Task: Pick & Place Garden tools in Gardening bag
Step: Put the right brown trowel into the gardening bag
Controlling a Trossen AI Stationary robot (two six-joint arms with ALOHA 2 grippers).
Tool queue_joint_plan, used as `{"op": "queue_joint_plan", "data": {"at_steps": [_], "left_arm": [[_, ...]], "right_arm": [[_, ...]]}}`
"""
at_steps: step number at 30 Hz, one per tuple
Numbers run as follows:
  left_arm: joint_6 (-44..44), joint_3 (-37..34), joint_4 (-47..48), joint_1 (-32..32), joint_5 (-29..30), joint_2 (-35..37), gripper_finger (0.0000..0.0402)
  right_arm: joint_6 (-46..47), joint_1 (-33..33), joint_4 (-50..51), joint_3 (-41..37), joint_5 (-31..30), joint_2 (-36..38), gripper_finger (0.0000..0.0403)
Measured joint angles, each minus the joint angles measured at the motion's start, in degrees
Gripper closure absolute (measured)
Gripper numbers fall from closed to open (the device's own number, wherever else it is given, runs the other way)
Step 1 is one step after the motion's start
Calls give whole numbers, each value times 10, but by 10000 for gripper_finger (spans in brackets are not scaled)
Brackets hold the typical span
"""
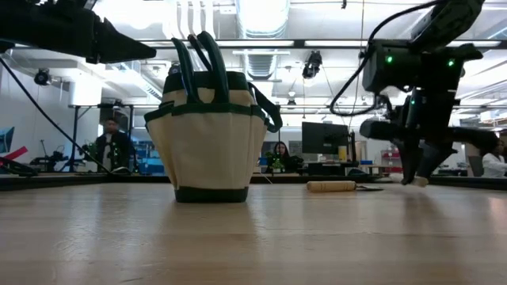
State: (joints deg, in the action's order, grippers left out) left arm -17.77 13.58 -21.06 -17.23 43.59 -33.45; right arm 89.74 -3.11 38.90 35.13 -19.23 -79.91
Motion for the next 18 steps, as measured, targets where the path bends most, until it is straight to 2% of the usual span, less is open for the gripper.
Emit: {"op": "queue_joint_plan", "data": {"at_steps": [4,10,18], "left_arm": [[2,0,-10,0,0,0,145],[2,0,-15,0,0,0,145],[14,0,-17,0,0,0,145]], "right_arm": [[-11,2,17,0,-23,32,355],[-55,7,10,5,-88,99,355],[-193,34,5,95,-181,162,355]]}}
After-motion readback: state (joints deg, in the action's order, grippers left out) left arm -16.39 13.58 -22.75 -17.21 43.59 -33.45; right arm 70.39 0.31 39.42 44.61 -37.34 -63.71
